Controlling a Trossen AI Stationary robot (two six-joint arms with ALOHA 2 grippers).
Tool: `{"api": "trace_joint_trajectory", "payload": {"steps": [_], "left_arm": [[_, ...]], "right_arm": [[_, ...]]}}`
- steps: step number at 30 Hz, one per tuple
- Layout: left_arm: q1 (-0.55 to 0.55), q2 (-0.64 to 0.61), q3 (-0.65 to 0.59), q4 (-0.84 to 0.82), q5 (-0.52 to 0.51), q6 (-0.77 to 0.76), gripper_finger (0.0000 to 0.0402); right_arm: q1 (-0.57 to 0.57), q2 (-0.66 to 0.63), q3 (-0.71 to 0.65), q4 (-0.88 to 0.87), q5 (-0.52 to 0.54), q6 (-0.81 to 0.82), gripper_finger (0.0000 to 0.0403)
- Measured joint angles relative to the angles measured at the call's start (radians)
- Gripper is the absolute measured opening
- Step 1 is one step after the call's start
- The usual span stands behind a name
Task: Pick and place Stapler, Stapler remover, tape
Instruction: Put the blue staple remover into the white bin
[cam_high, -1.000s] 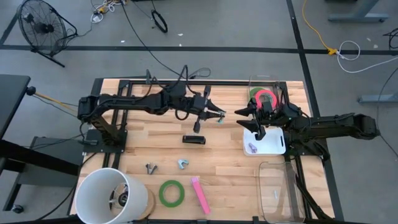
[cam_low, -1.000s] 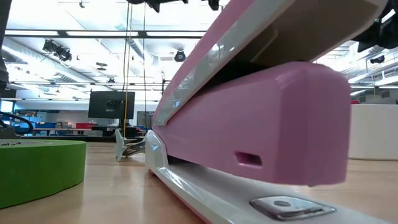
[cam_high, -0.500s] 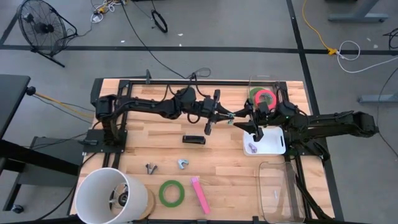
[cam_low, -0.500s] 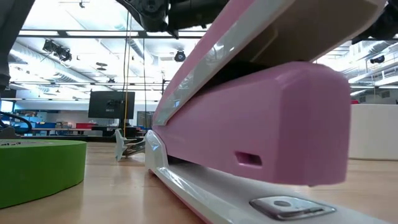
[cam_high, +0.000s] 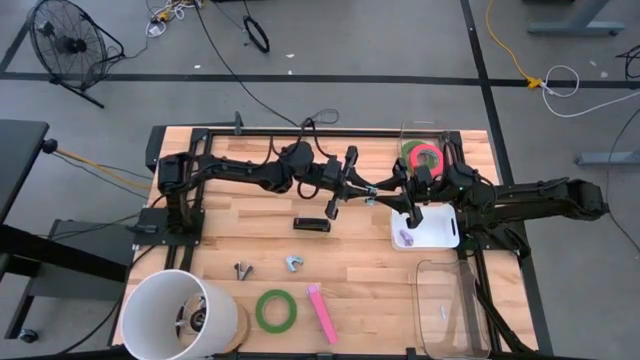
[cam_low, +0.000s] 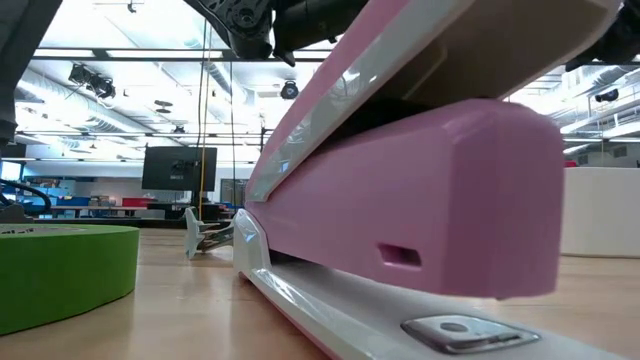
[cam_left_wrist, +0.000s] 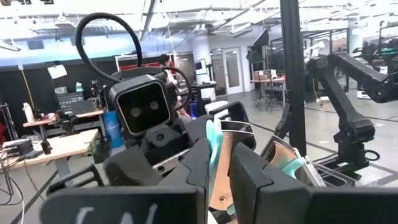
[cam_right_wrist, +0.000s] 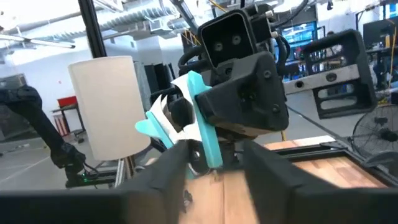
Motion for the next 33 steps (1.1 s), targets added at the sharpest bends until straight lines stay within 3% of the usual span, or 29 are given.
{"api": "trace_joint_trajectory", "payload": {"steps": [3,5,16,23,33], "left_arm": [[0.0,0.0,0.0,-0.006,0.012,-0.004,0.0034],[-0.001,0.0,0.0,-0.004,0.01,-0.006,0.0035],[0.0,-0.002,0.0,-0.008,0.002,-0.025,0.0041],[0.009,-0.005,0.0,-0.007,-0.007,-0.023,0.007],[0.061,-0.011,0.0,-0.012,-0.013,-0.09,0.0104]], "right_arm": [[0.001,0.0,0.0,0.005,-0.038,-0.041,0.0046],[0.0,-0.001,0.0,0.019,-0.069,-0.06,0.0016],[0.001,-0.002,0.0,0.012,-0.047,-0.05,0.0002],[-0.001,-0.012,0.0,0.0,-0.045,-0.037,0.0],[0.0,-0.147,0.0,-0.154,-0.033,-0.05,0.0001]]}}
